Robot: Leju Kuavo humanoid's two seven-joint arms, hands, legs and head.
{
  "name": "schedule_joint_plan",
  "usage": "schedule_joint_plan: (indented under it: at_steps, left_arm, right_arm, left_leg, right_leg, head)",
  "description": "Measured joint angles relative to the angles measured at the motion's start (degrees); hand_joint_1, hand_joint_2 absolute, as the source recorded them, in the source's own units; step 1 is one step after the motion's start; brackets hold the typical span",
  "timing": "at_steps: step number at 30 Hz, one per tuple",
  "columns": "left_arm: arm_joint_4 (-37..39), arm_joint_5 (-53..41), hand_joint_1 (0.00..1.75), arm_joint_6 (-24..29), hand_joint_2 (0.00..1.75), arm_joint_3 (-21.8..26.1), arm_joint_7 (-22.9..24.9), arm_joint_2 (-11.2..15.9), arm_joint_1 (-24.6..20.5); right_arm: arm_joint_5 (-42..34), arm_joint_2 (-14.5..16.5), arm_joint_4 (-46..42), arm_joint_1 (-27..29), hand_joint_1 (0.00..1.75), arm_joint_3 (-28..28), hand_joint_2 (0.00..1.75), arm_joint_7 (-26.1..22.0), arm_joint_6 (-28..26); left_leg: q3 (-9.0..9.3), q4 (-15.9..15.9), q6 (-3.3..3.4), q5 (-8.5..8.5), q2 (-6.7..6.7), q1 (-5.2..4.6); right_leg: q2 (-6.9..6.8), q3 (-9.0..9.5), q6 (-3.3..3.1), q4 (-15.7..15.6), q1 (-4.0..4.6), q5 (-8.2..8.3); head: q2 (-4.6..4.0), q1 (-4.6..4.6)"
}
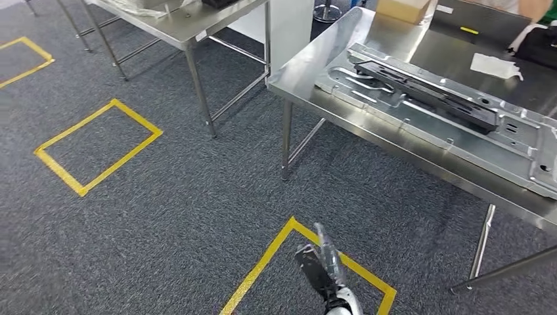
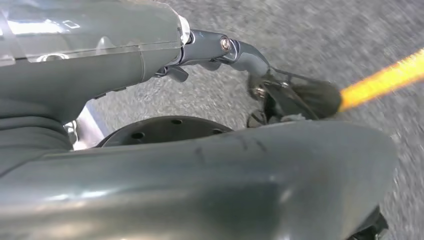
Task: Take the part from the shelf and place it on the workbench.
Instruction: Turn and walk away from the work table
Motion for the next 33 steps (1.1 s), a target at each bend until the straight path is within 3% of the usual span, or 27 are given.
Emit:
schedule_joint_plan:
  at_steps: [1,2,3,4,5,6,7,8,9,10,12,13,14,15,17,18,20,23,24,25,28,29,31,33]
  left_arm:
    - [0.0,0.0,0.00,0.0,0.00,0.1,0.0,0.1,0.0]
    - [0.0,0.0,0.00,0.0,0.00,0.1,0.1,0.1,-0.1]
    - [0.0,0.0,0.00,0.0,0.00,0.2,0.1,0.2,-0.1]
    - [0.0,0.0,0.00,0.0,0.00,0.2,0.1,0.2,-0.2]
    - [0.0,0.0,0.00,0.0,0.00,0.3,0.1,0.2,-0.3]
    - [0.0,0.0,0.00,0.0,0.00,0.3,0.1,0.3,-0.2]
    - [0.0,0.0,0.00,0.1,0.00,0.4,0.2,0.3,-0.1]
    - [0.0,0.0,0.00,0.2,0.00,0.5,0.2,0.4,0.1]
    - [0.0,0.1,0.00,0.4,0.00,0.6,0.3,0.5,0.1]
    - [0.0,0.2,0.00,0.7,0.00,0.8,0.4,0.6,0.2]
    - [0.0,0.5,0.00,1.0,0.00,1.2,0.6,0.9,0.0]
    - [0.0,0.6,0.00,1.3,0.00,1.4,0.6,1.0,0.0]
    - [0.0,0.7,0.00,1.9,0.00,1.7,0.5,1.1,0.0]
    - [0.0,0.8,0.00,2.8,0.00,1.9,0.2,1.2,0.0]
    - [0.0,1.0,0.00,5.1,0.00,2.5,-0.4,1.3,0.0]
    - [0.0,1.3,0.00,6.3,0.00,2.8,-0.6,1.3,-0.1]
    - [0.0,1.9,0.00,8.6,0.00,3.6,-0.7,1.4,-0.3]
    - [-0.1,2.9,0.00,12.3,0.00,4.8,-0.2,1.8,-0.3]
    - [-0.1,3.2,0.00,13.8,0.00,5.3,0.1,1.9,-0.2]
    - [-0.1,3.4,0.00,15.3,0.00,5.7,0.3,2.0,-0.1]
    - [-0.2,3.5,0.00,20.1,0.00,6.7,1.4,1.9,-0.5]
    - [-0.2,3.3,0.00,22.3,0.00,7.0,2.1,1.9,-0.9]
    - [-0.2,2.4,0.00,26.6,0.00,7.4,3.6,1.7,-1.3]
    - [-0.3,1.1,0.00,29.7,0.00,7.4,5.2,1.5,-1.5]
  right_arm:
    - [-0.3,0.4,2.5,-0.9,0.00,0.8,0.00,-0.3,-0.2]
    - [-0.5,0.7,4.6,-1.7,0.00,1.4,0.00,-0.5,-0.3]
    - [-0.7,0.8,6.3,-2.5,0.00,1.8,0.00,-0.7,-0.3]
    - [-0.8,0.9,7.7,-3.1,0.00,2.1,0.00,-0.8,-0.4]
    - [-0.9,1.0,8.8,-3.6,0.00,2.4,0.00,-0.9,-0.4]
    - [-0.9,1.0,9.8,-4.0,0.00,2.7,0.00,-0.9,-0.3]
    - [-1.2,1.2,10.9,-4.2,0.00,2.9,0.00,-0.8,0.2]
    - [-1.4,1.4,11.9,-4.3,0.00,3.2,0.00,-0.7,1.2]
    - [-1.8,1.6,12.9,-4.3,0.00,3.5,0.00,-0.4,2.6]
    - [-2.1,1.8,14.0,-4.4,0.00,3.9,0.00,-0.1,4.2]
    - [-1.5,2.2,16.6,-4.5,0.00,5.1,0.00,1.3,5.7]
    - [-0.4,2.3,18.2,-4.6,0.00,6.0,0.00,2.9,5.3]
    - [1.2,2.4,19.8,-4.8,0.00,7.1,0.00,5.1,4.1]
    - [3.2,2.4,21.5,-4.9,0.00,8.3,0.00,8.4,2.7]
    - [6.6,1.8,25.0,-5.2,0.00,10.6,0.00,17.5,1.1]
    - [7.4,1.0,26.8,-5.2,0.00,11.5,0.00,22.5,1.5]
    - [7.1,-1.1,29.8,-4.9,0.00,12.2,0.00,31.0,3.5]
    - [4.9,-3.8,32.6,-3.5,0.00,12.2,0.00,38.1,6.3]
    - [4.1,-4.6,33.3,-2.9,0.00,12.1,0.00,39.4,6.9]
    - [3.4,-5.4,33.9,-2.5,0.00,12.0,0.00,40.4,7.5]
    - [1.6,-6.9,35.3,-1.7,0.00,11.1,0.00,40.7,8.3]
    - [1.1,-7.2,35.7,-1.4,0.00,10.5,0.00,40.3,8.6]
    - [0.9,-7.6,36.4,-1.2,0.00,9.7,0.00,38.9,9.1]
    - [1.9,-7.8,36.6,-1.5,0.00,9.5,0.00,37.7,9.6]
  left_leg:
    - [2.31,-2.1,-0.65,1.61,0.64,0.59]
    - [5.57,-5.9,-1.40,2.01,1.71,1.09]
    - [8.48,-10.1,-1.65,1.38,2.56,1.22]
    - [10.35,-13.3,-1.49,0.29,3.26,1.20]
    - [11.15,-15.2,-0.97,-0.69,3.49,0.94]
    - [10.78,-15.8,-0.02,-0.87,3.18,0.59]
    - [10.22,-15.7,0.81,-0.50,2.93,0.45]
    - [9.71,-15.7,1.50,0.02,2.62,0.29]
    - [9.09,-15.8,2.12,0.66,2.32,0.15]
    - [8.30,-15.9,2.64,1.42,1.97,0.02]
    - [6.37,-15.9,3.28,2.87,0.85,-0.44]
    - [5.38,-15.9,3.50,3.54,0.12,-0.73]
    - [4.49,-15.9,3.66,4.14,-0.62,-1.02]
    - [3.74,-15.9,3.78,4.72,-1.33,-1.29]
    - [2.76,-15.9,3.90,5.81,-2.68,-1.64]
    - [2.47,-15.9,3.87,6.31,-3.40,-1.83]
    - [2.07,-15.9,3.66,7.34,-4.66,-2.02]
    - [1.61,-16.5,3.04,8.78,-6.00,-2.29]
    - [1.28,-16.2,2.84,8.38,-5.46,-2.37]
    - [0.62,-14.9,2.60,6.94,-4.40,-2.36]
    - [-2.41,-5.4,1.55,0.06,-0.79,-1.36]
    - [-2.91,-2.4,1.12,-0.74,-0.25,-1.00]
    - [-1.04,-2.0,0.24,0.50,0.59,-0.30]
    - [4.58,-8.9,-0.61,2.03,2.51,0.20]
  right_leg:
    - [-0.92,-1.00,0.36,0.7,-0.24,0.26]
    - [-1.69,-2.02,0.80,1.5,-0.34,0.42]
    - [-2.28,-2.97,1.28,2.4,-0.44,0.55]
    - [-2.78,-3.69,1.78,3.1,-0.41,0.75]
    - [-3.18,-4.18,2.24,3.6,-0.42,1.06]
    - [-3.60,-4.43,2.66,3.7,-0.60,1.48]
    - [-3.75,-4.55,3.07,3.8,-0.82,1.77]
    - [-3.03,-4.78,3.44,4.1,-1.12,1.14]
    - [-1.70,-5.24,3.70,5.3,-1.31,-0.67]
    - [0.06,-6.02,3.78,7.7,-1.36,-3.53]
    - [2.76,-7.73,3.23,14.9,-0.96,-9.83]
    - [3.22,-8.09,2.78,18.0,-0.62,-11.35]
    - [3.43,-7.76,2.26,19.7,-0.25,-11.39]
    - [3.56,-6.58,1.67,19.7,0.16,-10.11]
    - [4.82,-1.57,0.14,14.2,1.20,-6.75]
    - [5.88,1.58,-0.74,9.7,1.68,-6.07]
    - [7.38,5.96,-1.74,2.7,2.17,-6.79]
    - [6.05,6.59,-1.99,0.2,1.81,-6.63]
    - [5.47,6.41,-2.01,-0.2,1.52,-5.96]
    - [4.96,6.10,-1.99,-0.6,1.22,-5.31]
    - [2.96,4.96,-1.70,-0.6,1.02,-4.35]
    - [1.93,4.63,-1.51,-0.4,0.92,-4.22]
    - [-0.17,3.84,-1.03,0.1,0.53,-4.08]
    - [-1.51,3.10,-0.27,1.0,0.23,-4.27]
  head:
    - [0.00,0.00]
    - [0.00,-0.01]
    - [0.00,0.00]
    - [0.00,0.02]
    - [0.00,0.02]
    - [0.00,0.04]
    - [0.00,0.05]
    - [0.00,0.05]
    - [0.00,0.05]
    - [0.00,0.05]
    - [0.00,0.04]
    - [0.00,0.04]
    - [0.00,0.03]
    - [0.00,0.03]
    - [0.00,0.03]
    - [0.00,0.04]
    - [0.00,0.04]
    - [0.00,0.04]
    - [0.00,0.04]
    - [0.00,0.04]
    - [0.00,0.04]
    - [0.00,0.04]
    - [0.00,0.04]
    - [0.00,0.03]
